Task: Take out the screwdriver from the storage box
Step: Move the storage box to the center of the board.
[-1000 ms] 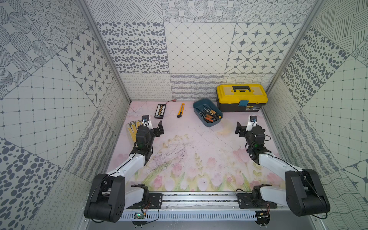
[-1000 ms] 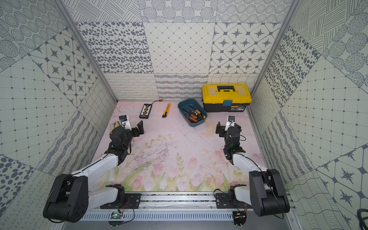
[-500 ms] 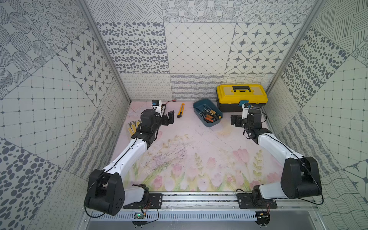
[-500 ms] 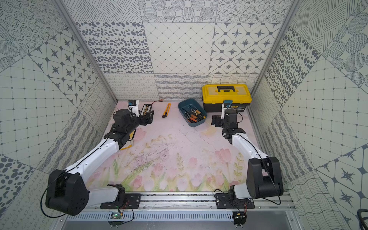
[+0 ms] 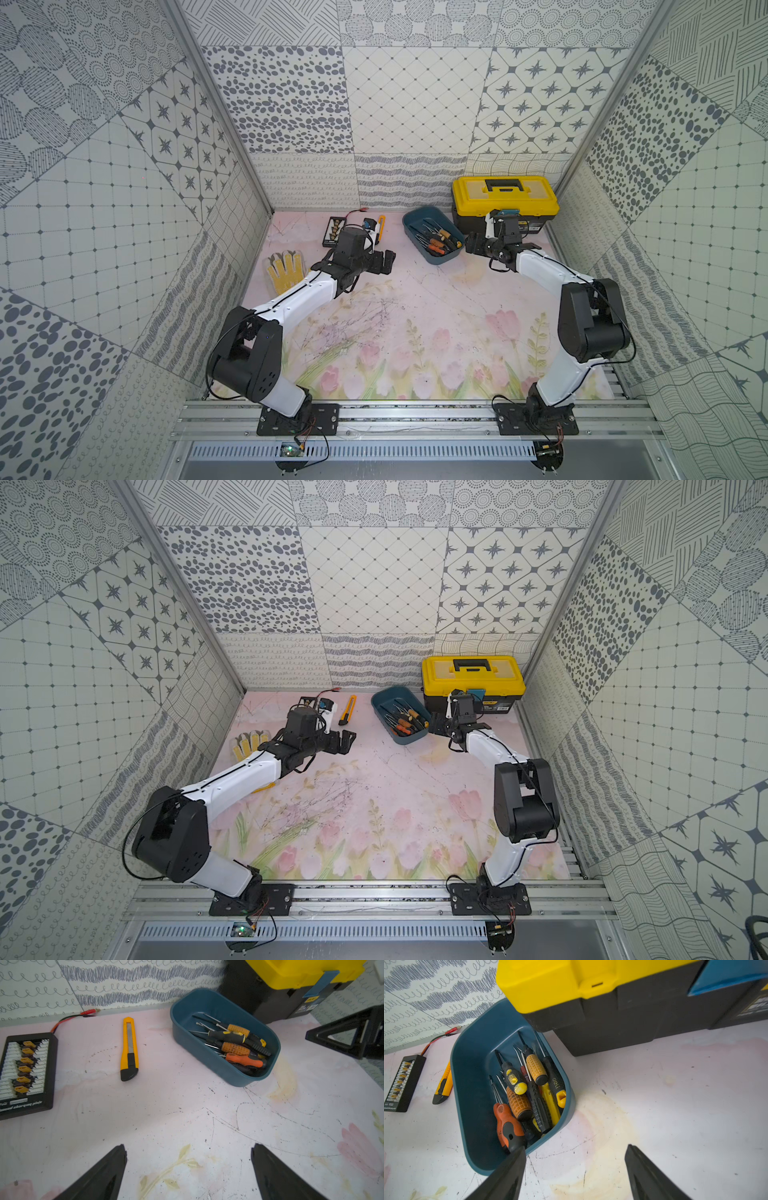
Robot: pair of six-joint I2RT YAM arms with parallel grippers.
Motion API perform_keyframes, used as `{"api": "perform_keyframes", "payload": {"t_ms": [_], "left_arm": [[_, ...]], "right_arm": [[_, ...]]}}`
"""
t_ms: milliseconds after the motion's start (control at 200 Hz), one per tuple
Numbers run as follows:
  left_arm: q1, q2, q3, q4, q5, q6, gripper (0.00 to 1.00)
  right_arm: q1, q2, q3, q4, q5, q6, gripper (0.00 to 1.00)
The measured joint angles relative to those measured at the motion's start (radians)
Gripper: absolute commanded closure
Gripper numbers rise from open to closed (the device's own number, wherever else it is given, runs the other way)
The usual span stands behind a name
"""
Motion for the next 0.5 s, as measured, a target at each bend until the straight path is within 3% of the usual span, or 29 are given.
{"api": "perform_keyframes", "payload": {"t_ms": [165,500], "left_arm": [[-0.051,0.06,0.026,-0.042,-0.028,0.003,0.01],[-0.069,0.108,0.09,-0.121,-0.079,-0.002,0.01]], "right_arm": [[0.014,0.072,0.06,-0.031,0.001,0.032,0.27],[0.03,0.192,0.207,-0.079,0.024,0.071,0.34]]}}
